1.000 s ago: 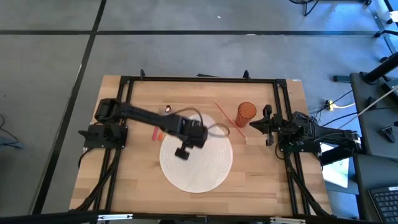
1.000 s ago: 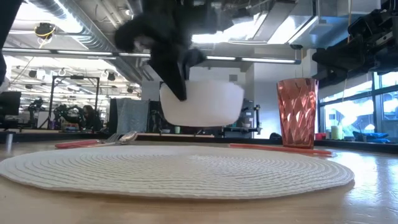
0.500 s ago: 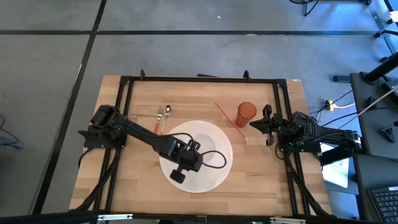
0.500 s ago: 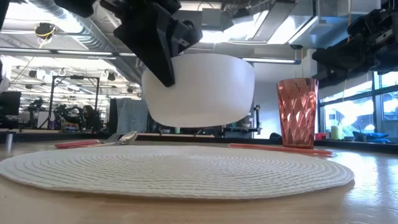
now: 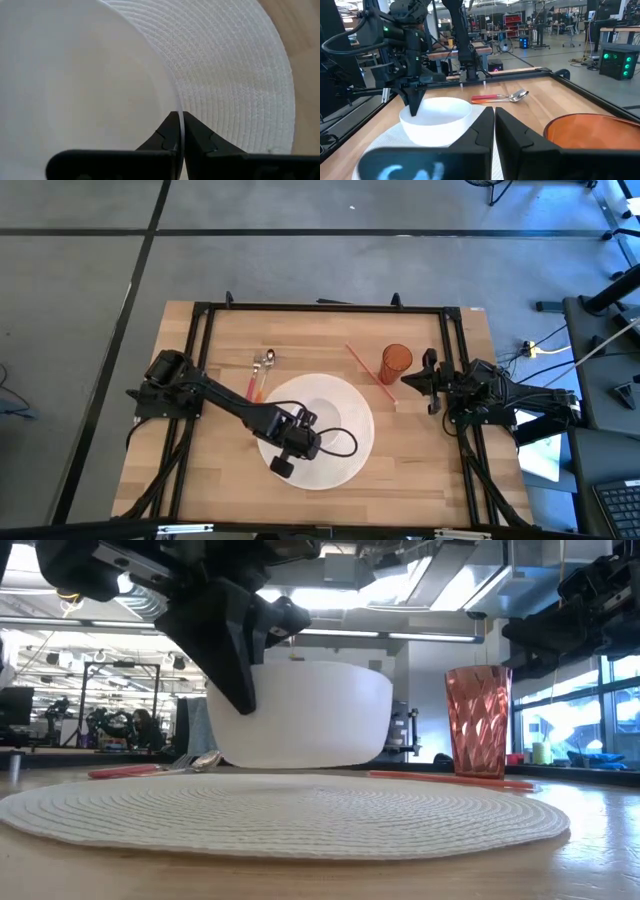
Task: Pick & Place Utensil
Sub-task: Put the white bowl on top of the white mat
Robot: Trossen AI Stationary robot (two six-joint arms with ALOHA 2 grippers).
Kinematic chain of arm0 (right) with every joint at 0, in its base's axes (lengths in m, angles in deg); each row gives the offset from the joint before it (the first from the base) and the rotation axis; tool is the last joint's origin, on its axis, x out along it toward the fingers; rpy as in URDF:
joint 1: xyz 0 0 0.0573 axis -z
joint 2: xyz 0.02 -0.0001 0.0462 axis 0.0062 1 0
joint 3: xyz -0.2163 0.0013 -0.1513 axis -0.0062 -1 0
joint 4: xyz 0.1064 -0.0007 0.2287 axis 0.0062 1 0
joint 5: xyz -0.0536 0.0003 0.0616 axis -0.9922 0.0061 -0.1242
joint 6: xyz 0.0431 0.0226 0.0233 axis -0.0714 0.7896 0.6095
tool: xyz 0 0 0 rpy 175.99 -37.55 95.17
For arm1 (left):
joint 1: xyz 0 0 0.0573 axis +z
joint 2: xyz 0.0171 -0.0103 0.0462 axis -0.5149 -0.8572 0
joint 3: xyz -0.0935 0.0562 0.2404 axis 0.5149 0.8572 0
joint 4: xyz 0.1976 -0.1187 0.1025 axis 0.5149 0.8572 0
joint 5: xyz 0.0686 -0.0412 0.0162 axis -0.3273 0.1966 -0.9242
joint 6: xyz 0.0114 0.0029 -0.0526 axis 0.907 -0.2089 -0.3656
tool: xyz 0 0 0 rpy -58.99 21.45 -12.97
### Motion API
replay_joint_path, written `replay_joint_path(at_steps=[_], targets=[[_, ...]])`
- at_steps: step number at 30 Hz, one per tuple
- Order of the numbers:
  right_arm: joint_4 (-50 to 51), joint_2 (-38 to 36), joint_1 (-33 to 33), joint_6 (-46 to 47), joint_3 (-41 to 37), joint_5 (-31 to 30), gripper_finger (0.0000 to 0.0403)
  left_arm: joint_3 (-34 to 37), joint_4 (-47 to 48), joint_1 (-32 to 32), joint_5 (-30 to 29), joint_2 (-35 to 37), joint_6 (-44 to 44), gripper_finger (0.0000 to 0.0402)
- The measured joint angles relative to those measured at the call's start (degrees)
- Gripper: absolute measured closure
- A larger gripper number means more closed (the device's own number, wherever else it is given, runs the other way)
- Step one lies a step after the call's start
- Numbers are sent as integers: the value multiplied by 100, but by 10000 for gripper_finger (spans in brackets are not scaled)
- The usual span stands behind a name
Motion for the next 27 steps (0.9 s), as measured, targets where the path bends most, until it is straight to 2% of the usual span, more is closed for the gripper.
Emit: replay_joint_path(at_steps=[23, 27], targets=[[-2, -1, 0, -6, 0, -4, 386, -2, -321, 26, 146, -402, 139, 398], [-2, 0, 0, 0, 0, -4, 386, -4, -317, 26, 178, -408, 135, 388]])
